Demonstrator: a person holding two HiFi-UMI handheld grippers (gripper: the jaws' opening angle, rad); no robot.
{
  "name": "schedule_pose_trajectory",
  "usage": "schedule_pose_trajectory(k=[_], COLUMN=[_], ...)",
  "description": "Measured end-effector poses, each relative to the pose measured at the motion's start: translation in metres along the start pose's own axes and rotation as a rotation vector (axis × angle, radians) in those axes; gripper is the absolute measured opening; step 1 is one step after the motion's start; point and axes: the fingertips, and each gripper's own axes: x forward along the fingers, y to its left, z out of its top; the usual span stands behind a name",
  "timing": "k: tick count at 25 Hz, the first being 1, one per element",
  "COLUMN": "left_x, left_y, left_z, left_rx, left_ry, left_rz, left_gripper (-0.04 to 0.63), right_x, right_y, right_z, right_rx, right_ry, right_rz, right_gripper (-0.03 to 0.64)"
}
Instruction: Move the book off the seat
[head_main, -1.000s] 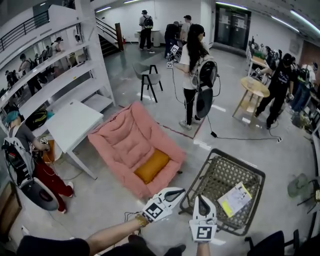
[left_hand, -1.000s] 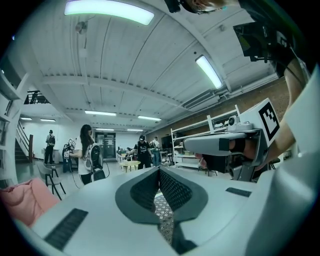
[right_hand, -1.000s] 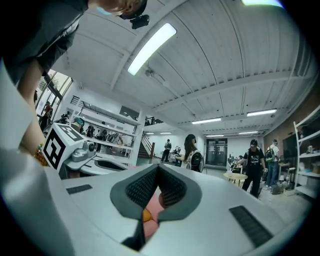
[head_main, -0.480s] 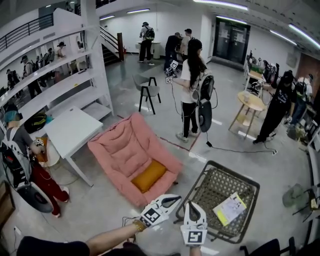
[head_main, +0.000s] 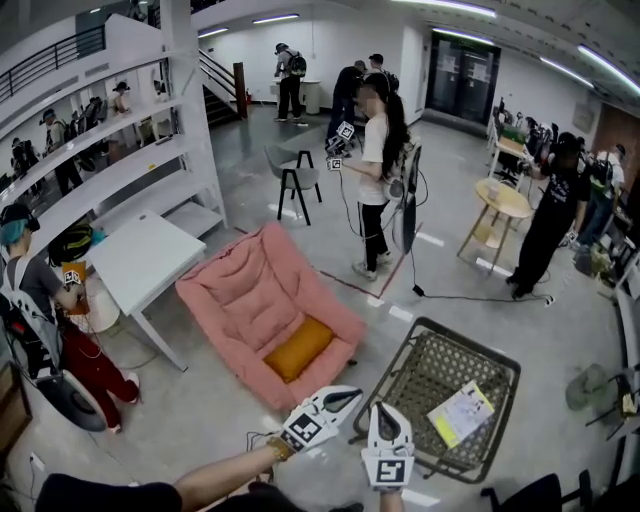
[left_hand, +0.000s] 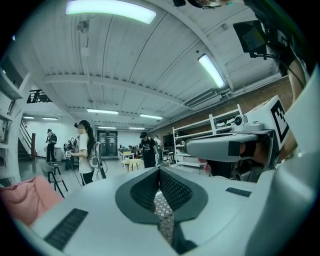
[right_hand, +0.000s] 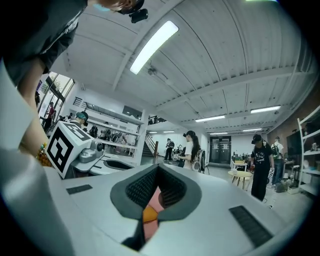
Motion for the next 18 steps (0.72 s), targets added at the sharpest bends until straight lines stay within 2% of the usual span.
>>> schedule_pose_trajectory(k=[7, 18], left_x=[0.000, -0.002], left_y=[0.005, 0.015], left_z=[-0.006, -0.003], left_rx=[0.017, -0.007], left_ry=[-0.001, 0.005], left_rz=[-0.009, 0.004], left_gripper=[0.000, 0.000], right_x=[0.004, 0.011], right_y=[0.007, 0.009], right_z=[-0.008, -0.010], right_rx=[0.011, 0.004], right_ry=[0.024, 0.041], right_rz=[0.001, 0.010], right_gripper=[0.012, 0.012])
